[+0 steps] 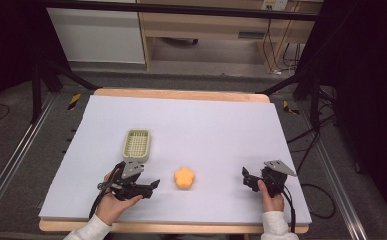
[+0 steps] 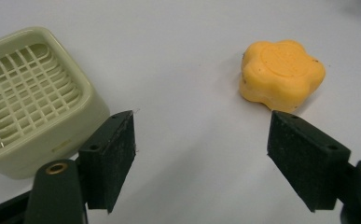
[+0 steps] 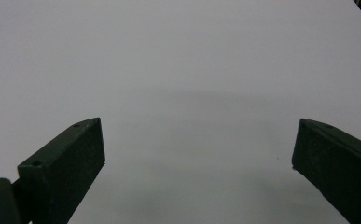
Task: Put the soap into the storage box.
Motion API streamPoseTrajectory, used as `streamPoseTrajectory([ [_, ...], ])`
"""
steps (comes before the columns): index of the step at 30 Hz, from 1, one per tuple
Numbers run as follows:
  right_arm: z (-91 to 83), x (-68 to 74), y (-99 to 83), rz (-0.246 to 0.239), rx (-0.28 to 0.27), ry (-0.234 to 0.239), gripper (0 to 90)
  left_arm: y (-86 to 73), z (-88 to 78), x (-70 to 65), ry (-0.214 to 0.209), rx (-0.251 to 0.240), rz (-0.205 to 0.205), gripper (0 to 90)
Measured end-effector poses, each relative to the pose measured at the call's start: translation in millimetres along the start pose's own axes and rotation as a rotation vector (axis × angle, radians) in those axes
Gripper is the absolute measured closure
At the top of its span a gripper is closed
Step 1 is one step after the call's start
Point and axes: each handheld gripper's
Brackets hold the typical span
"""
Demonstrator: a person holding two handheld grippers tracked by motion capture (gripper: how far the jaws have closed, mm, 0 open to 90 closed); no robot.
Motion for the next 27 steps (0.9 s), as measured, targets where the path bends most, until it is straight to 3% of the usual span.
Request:
streamPoseTrajectory([
  [19,0.4,0.8,0.1,-0.01,0.002,-0.008,3.0,41.9,2.8,-13.5,-0.025,-0.053,0.022,22.9],
  [27,0.5,0.8,0.1,-0.011,0.003,-0.008,3.0,60.2,15.4,-20.9,-0.053,-0.052,0.024,22.7],
])
Point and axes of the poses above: each handheld gripper's, and its own axes: z roughly forward along the jaws, y roughly out of its top, x roughly to its left, and after that the axes turned 1 degree about x, right-handed
